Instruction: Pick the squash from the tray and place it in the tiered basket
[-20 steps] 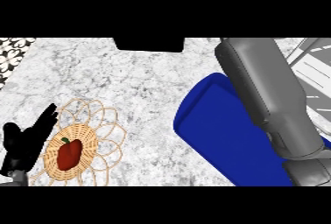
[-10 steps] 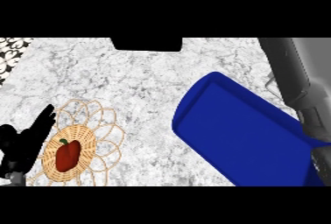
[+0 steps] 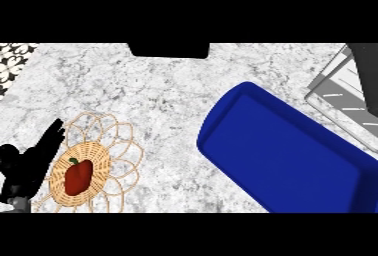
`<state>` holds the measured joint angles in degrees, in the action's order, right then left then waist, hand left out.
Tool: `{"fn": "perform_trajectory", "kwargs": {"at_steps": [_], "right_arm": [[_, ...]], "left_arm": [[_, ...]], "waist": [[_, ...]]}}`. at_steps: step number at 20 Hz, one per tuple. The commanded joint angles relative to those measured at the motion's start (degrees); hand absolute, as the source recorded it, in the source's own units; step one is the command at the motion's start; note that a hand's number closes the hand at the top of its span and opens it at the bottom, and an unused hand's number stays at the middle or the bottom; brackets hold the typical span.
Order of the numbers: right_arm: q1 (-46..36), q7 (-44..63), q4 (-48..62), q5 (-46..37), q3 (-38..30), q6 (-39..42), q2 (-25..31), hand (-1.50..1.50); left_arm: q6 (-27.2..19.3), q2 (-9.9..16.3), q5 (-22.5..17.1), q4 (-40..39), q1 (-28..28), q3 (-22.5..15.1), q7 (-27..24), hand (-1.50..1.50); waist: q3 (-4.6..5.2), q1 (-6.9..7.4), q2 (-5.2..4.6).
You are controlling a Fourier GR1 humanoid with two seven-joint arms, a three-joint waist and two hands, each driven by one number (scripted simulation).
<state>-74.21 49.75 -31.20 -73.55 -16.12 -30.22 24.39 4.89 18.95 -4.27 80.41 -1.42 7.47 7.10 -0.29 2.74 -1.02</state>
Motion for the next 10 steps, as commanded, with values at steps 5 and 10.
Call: {"fn": "perform_trajectory", "kwargs": {"at_steps": [5,10], "right_arm": [[-0.75,-12.71,8.98,6.50,-6.78,-7.50,7.50,1.50],[1.55,-10.22,16.44,-6.88,4.26,4.89,12.40,1.50]], "left_arm": [[-0.41,-1.28,1.50,1.10,-0.96,-1.75,1.84,0.00],[-0.51,-0.90,0.51,0.28,-0.07,-0.09,1.20,0.00]], "waist": [[0.18,0.89,-0.45],[0.63,0.33,-0.57]]}}
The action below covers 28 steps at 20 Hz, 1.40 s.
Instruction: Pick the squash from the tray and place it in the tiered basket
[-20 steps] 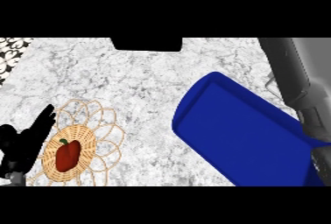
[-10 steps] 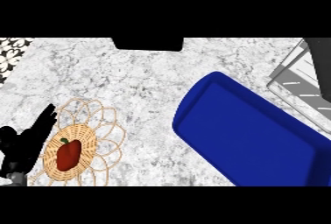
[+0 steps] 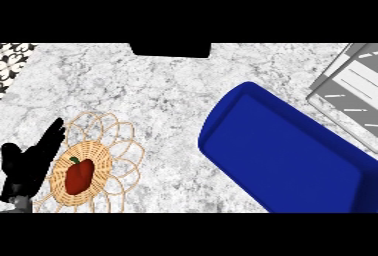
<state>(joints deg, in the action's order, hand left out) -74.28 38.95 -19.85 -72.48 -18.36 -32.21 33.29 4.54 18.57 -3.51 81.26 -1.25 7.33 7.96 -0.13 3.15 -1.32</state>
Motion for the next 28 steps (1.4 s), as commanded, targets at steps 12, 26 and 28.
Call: {"fn": "perform_trajectory", "kwargs": {"at_steps": [12,26,28], "right_arm": [[-6.70,-10.11,9.96,-13.14,11.43,20.77,11.38,1.50],[-6.30,-4.04,18.90,-7.44,5.17,37.42,13.72,-1.50],[-4.52,-0.51,18.78,-7.00,4.83,36.84,13.18,-1.50]], "left_arm": [[0.67,-0.44,0.56,-1.99,1.64,-0.40,1.27,0.00],[0.89,-0.73,1.05,-2.90,0.98,0.16,0.24,0.00],[2.08,-0.01,0.47,-0.54,0.98,-0.20,2.16,0.00]], "waist": [[0.09,0.15,-0.10],[0.08,0.39,-0.28],[0.01,0.68,-0.20]]}}
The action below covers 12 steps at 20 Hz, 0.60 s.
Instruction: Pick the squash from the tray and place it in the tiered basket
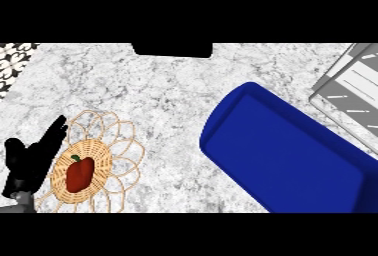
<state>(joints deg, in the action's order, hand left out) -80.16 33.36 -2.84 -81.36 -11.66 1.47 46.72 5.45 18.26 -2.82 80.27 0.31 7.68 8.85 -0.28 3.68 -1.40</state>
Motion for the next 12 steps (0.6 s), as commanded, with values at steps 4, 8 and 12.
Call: {"fn": "perform_trajectory", "kwargs": {"at_steps": [4,8,12], "right_arm": [[4.44,8.28,-0.64,4.99,-4.57,-0.47,0.56,-1.50],[5.82,4.98,-4.58,6.33,-5.52,-5.49,-0.04,-1.50],[1.71,5.05,-9.22,6.32,-5.63,-9.60,1.99,-1.50]], "left_arm": [[-0.48,-0.97,0.49,-0.52,-1.26,-0.10,-0.02,0.00],[0.68,-0.05,-0.12,-3.01,-0.98,1.27,-1.03,0.00],[-0.51,-1.68,0.93,-4.17,-0.11,0.39,-1.89,0.00]], "waist": [[0.15,-0.74,0.16],[0.17,-0.99,0.24],[0.25,-1.43,0.40]]}}
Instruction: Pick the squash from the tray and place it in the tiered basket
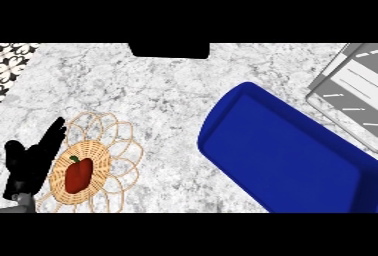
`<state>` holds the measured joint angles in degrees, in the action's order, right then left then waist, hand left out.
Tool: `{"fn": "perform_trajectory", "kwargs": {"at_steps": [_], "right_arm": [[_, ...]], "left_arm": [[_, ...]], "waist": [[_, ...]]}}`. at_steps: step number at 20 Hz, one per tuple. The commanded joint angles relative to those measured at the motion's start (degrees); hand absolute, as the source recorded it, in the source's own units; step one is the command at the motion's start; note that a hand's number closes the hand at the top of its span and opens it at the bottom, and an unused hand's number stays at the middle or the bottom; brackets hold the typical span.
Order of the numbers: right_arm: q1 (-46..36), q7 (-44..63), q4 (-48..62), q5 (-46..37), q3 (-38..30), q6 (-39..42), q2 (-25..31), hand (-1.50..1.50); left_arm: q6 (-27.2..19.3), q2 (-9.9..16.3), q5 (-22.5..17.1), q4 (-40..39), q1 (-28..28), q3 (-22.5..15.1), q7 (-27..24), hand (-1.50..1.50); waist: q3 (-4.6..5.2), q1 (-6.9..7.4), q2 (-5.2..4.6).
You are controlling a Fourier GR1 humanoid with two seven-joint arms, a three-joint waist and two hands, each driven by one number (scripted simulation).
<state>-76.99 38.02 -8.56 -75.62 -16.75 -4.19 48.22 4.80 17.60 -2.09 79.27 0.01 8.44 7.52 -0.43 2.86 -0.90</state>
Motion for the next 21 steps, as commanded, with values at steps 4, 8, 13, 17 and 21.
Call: {"fn": "perform_trajectory", "kwargs": {"at_steps": [4,8,13,17,21], "right_arm": [[-1.18,5.64,-6.21,2.22,-2.72,-10.73,0.60,-1.50],[-3.98,10.68,-8.50,5.89,-6.75,-9.70,4.21,-1.50],[0.06,7.41,-14.17,14.02,-13.62,-15.31,3.98,-1.50],[3.94,2.52,-20.91,20.61,-17.90,-16.67,1.72,-1.50],[8.51,-2.38,-27.54,27.02,-21.52,-11.86,1.90,-1.50]], "left_arm": [[-0.43,-0.79,0.69,-2.03,-0.18,-0.25,0.85,0.00],[1.10,0.99,-0.86,0.37,-2.98,1.63,0.95,0.00],[1.54,1.06,-1.62,0.37,-3.99,2.34,1.97,0.00],[-0.17,-0.18,-1.40,0.67,-5.59,2.94,1.49,0.00],[-0.87,0.20,-0.72,0.83,-8.04,3.86,0.86,0.00]], "waist": [[0.40,-1.15,0.21],[0.43,-2.03,0.99],[0.38,-4.11,1.64],[0.39,-6.42,2.63],[0.41,-8.00,3.23]]}}
